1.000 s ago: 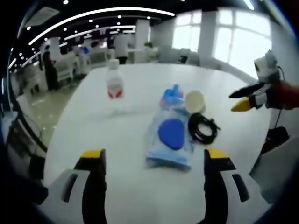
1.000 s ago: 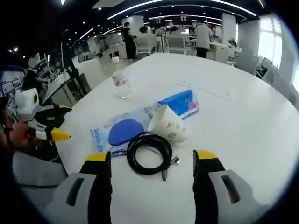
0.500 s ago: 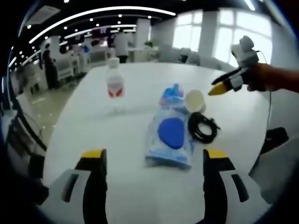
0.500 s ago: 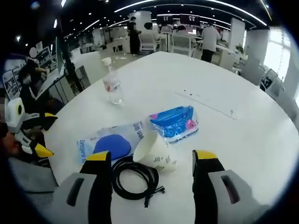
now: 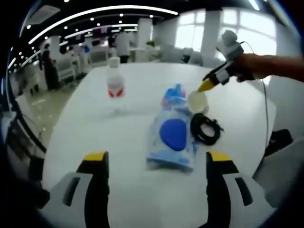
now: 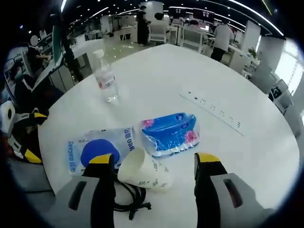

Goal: Arrange the tabletop items into an orderly group along one side of the table until the central work area is clear of visible clutter.

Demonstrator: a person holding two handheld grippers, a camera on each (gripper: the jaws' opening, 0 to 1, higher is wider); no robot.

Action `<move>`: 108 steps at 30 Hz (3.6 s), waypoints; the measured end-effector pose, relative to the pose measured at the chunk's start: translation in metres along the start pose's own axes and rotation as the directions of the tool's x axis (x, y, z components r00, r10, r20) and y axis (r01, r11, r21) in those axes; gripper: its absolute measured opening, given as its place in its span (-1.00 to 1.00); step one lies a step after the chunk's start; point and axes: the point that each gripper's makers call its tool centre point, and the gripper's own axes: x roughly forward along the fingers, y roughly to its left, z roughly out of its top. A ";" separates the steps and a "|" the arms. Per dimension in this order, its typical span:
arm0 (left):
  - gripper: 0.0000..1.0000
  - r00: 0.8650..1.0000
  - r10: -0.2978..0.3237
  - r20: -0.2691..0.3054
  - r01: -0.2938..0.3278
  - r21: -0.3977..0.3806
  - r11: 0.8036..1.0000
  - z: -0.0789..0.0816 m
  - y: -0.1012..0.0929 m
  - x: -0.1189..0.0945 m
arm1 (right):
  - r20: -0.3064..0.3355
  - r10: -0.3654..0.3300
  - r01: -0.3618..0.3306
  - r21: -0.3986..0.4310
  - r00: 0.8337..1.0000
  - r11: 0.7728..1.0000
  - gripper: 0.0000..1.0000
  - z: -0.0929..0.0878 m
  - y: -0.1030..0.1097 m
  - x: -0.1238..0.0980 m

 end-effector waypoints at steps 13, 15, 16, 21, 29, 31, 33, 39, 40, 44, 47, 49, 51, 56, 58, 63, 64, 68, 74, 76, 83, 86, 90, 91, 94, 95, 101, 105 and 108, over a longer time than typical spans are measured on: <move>0.59 1.000 -0.005 -0.011 0.005 -0.006 1.000 -0.002 -0.001 0.002 | -0.134 -0.050 0.031 -0.141 0.990 0.989 -0.26 -0.013 -0.011 0.025; 0.58 1.000 -0.003 -0.013 0.003 0.001 1.000 -0.002 -0.001 0.003 | -0.135 -0.053 0.035 -0.138 0.989 0.990 -0.35 -0.014 -0.010 0.024; 0.57 1.000 -0.001 -0.009 0.001 -0.002 1.000 -0.002 -0.001 0.004 | -0.135 -0.051 0.033 -0.132 0.990 0.991 -0.40 -0.014 -0.009 0.023; 0.54 1.000 -0.017 -0.020 0.018 0.012 1.000 -0.004 -0.008 0.007 | -0.144 -0.056 0.033 -0.156 0.988 0.987 -0.81 -0.018 -0.011 0.024; 0.54 1.000 -0.013 -0.011 0.013 0.004 1.000 -0.003 -0.006 0.005 | -0.140 -0.045 0.027 -0.128 0.989 0.991 -0.95 -0.020 -0.018 0.026; 0.54 1.000 -0.015 -0.011 0.015 0.007 1.000 -0.003 -0.007 0.005 | -0.125 -0.044 0.031 -0.106 0.991 0.994 -0.96 -0.018 -0.015 0.021; 0.54 1.000 -0.017 -0.012 0.017 0.016 1.000 -0.003 -0.009 0.004 | -0.109 -0.047 0.037 -0.096 0.993 0.995 -0.96 -0.014 -0.020 0.021; 0.56 1.000 -0.022 -0.013 0.023 0.018 1.000 -0.004 -0.009 0.003 | -0.062 -0.050 0.045 -0.074 0.997 0.996 -0.96 -0.003 -0.016 0.017; 0.57 1.000 -0.023 -0.012 0.023 0.018 1.000 -0.004 -0.009 0.002 | -0.057 -0.052 0.046 -0.096 0.997 0.994 -0.96 0.003 -0.011 0.010; 0.57 1.000 -0.027 -0.007 0.027 0.018 0.999 -0.001 -0.010 0.001 | -0.018 -0.031 0.028 -0.118 0.999 0.993 -0.97 0.023 -0.005 0.011; 0.57 0.999 -0.032 -0.008 0.032 0.025 0.999 0.000 -0.011 0.001 | 0.000 -0.025 0.025 -0.124 1.000 0.992 -0.97 0.042 0.001 0.011; 0.57 0.999 -0.037 -0.011 0.037 0.030 0.999 0.000 -0.013 0.001 | 0.020 -0.018 0.020 -0.129 1.000 0.991 -0.97 0.056 0.006 0.013; 0.57 0.999 -0.037 -0.010 0.037 0.035 0.999 0.001 -0.013 0.000 | 0.030 -0.009 0.012 -0.123 0.999 0.992 -0.98 0.067 0.011 0.013; 0.57 0.999 -0.036 0.005 0.036 0.025 0.999 0.006 -0.014 -0.004 | 0.069 0.024 -0.022 -0.031 0.997 0.999 -0.98 0.099 0.024 0.021; 0.57 0.999 -0.033 0.009 0.033 0.027 0.999 0.008 -0.015 -0.006 | 0.076 0.035 -0.034 -0.011 0.997 0.999 -0.98 0.109 0.028 0.029; 0.57 0.999 -0.040 0.010 0.039 0.036 0.999 0.008 -0.021 -0.010 | 0.073 0.057 -0.057 -0.008 0.996 0.998 -0.98 0.124 0.045 0.048; 0.58 0.999 -0.041 0.010 0.041 0.036 0.999 0.007 -0.021 -0.010 | 0.063 0.059 -0.058 -0.014 0.996 0.998 -0.98 0.126 0.044 0.053; 0.60 0.999 -0.048 0.006 0.048 0.036 0.998 0.006 -0.027 -0.011 | 0.049 0.065 -0.063 -0.027 0.997 0.998 -0.98 0.128 0.056 0.065; 0.60 0.998 -0.063 -0.006 0.063 0.052 0.997 0.003 -0.035 -0.013 | 0.041 0.074 -0.074 -0.003 0.996 0.997 -0.98 0.139 0.061 0.086; 0.60 0.998 -0.065 -0.009 0.066 0.056 0.996 0.002 -0.037 -0.016 | 0.034 0.069 -0.069 0.001 0.997 0.998 -0.98 0.140 0.061 0.092; 0.60 0.996 -0.082 -0.035 0.084 0.087 0.993 -0.005 -0.047 -0.021 | 0.011 0.052 -0.052 0.040 0.999 0.998 -0.98 0.138 0.061 0.108; 0.60 0.996 -0.086 -0.037 0.089 0.089 0.992 -0.004 -0.047 -0.019 | -0.014 0.045 -0.044 0.059 0.999 0.997 -0.98 0.135 0.057 0.119; 0.60 0.996 -0.085 -0.033 0.087 0.080 0.993 -0.006 -0.047 -0.021 | -0.023 0.051 -0.048 0.116 0.998 0.992 -0.98 0.125 0.062 0.120; 0.60 0.996 -0.083 -0.037 0.086 0.083 0.993 -0.007 -0.047 -0.021 | -0.027 0.053 -0.049 0.120 0.998 0.992 -0.98 0.124 0.062 0.122; 0.60 0.996 -0.079 -0.041 0.082 0.084 0.993 -0.009 -0.047 -0.021 | -0.045 0.055 -0.048 0.130 0.997 0.990 -0.97 0.120 0.060 0.130; 0.60 0.996 -0.077 -0.039 0.080 0.082 0.993 -0.008 -0.046 -0.021 | -0.043 0.055 -0.048 0.136 0.998 0.990 -0.97 0.119 0.061 0.128; 0.61 0.996 -0.082 -0.047 0.086 0.092 0.992 -0.011 -0.049 -0.021 | -0.045 0.056 -0.049 0.151 0.997 0.987 -0.97 0.116 0.063 0.128; 0.62 0.995 -0.085 -0.045 0.089 0.093 0.992 -0.011 -0.049 -0.022 | -0.048 0.058 -0.049 0.166 0.997 0.985 -0.97 0.115 0.063 0.129; 0.62 0.995 -0.084 -0.050 0.088 0.094 0.992 -0.013 -0.049 -0.023 | -0.049 0.056 -0.047 0.170 0.997 0.984 -0.97 0.116 0.061 0.134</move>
